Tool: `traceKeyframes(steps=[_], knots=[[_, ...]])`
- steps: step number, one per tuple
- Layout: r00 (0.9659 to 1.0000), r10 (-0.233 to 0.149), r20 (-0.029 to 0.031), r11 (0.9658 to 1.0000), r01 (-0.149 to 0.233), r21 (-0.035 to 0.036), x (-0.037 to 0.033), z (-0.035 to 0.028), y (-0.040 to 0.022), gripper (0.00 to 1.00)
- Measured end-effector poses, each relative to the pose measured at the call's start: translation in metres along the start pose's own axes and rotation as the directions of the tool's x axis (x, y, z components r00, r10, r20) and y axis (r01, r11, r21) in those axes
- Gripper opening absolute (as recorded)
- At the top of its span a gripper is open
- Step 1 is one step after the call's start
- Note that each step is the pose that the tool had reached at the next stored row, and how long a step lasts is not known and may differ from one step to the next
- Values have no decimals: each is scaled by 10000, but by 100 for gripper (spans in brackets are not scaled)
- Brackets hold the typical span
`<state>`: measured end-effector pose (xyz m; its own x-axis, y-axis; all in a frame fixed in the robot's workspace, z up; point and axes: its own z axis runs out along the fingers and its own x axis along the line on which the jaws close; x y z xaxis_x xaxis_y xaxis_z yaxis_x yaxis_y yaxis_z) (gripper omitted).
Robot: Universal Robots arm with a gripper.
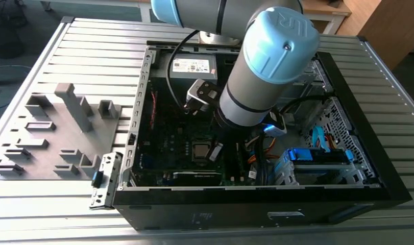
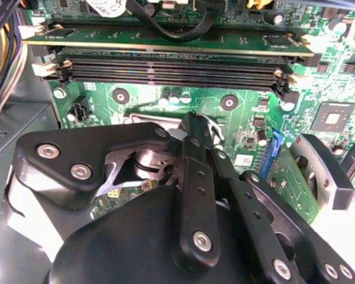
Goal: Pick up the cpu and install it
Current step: 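Install the first cpu locking lever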
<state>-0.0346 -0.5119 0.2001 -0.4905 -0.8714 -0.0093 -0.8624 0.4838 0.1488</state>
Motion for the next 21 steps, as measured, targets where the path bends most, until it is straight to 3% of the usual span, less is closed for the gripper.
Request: traceKeyframes(steps=[3, 6, 8, 10, 21], knots=[[9999, -19, 129, 9999, 20, -139, 8, 2, -7, 12], [9998, -24, 184, 9998, 28, -217, 11, 2, -9, 12], [9996, -34, 269, 9994, 43, -337, 18, 1, -15, 12], [9995, -37, 318, 9991, 50, -422, 21, 1, -18, 12], [9994, -38, 331, 9990, 52, -437, 34, 13, -40, 12]])
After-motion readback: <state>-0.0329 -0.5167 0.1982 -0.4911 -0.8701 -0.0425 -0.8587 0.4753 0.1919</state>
